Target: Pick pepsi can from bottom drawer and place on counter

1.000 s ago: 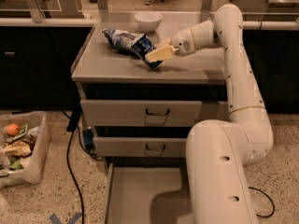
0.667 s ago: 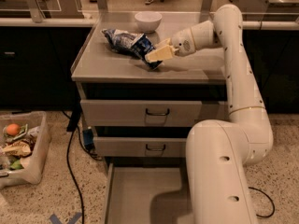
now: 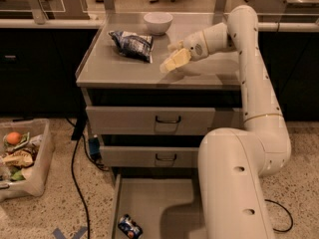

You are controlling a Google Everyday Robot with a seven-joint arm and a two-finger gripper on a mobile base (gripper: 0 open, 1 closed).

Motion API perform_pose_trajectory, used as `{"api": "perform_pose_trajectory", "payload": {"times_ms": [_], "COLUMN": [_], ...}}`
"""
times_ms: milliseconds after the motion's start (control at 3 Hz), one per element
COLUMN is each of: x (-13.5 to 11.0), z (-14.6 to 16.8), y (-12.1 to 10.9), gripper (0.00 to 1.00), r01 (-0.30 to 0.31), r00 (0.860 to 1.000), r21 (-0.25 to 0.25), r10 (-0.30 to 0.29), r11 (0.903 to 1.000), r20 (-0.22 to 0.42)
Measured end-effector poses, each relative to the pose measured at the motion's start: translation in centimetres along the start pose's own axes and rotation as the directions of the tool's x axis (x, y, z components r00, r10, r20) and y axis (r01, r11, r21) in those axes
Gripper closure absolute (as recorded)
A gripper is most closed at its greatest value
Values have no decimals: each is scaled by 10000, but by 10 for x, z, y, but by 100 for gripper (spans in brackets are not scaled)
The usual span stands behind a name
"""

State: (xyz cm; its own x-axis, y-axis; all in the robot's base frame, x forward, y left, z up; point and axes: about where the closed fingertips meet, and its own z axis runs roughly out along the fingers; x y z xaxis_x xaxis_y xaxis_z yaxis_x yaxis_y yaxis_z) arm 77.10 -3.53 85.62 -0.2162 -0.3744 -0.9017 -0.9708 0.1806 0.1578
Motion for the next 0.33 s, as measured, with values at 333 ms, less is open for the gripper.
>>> {"api": "perform_pose_trajectory", "payload": {"times_ms": [333], "x": [0], "z": [0], "y": [0], "gripper": [0], "r01": [0], "r00": [10000], "r21": [0], "r10": [0], "r11": [10000], "r20": [0]}}
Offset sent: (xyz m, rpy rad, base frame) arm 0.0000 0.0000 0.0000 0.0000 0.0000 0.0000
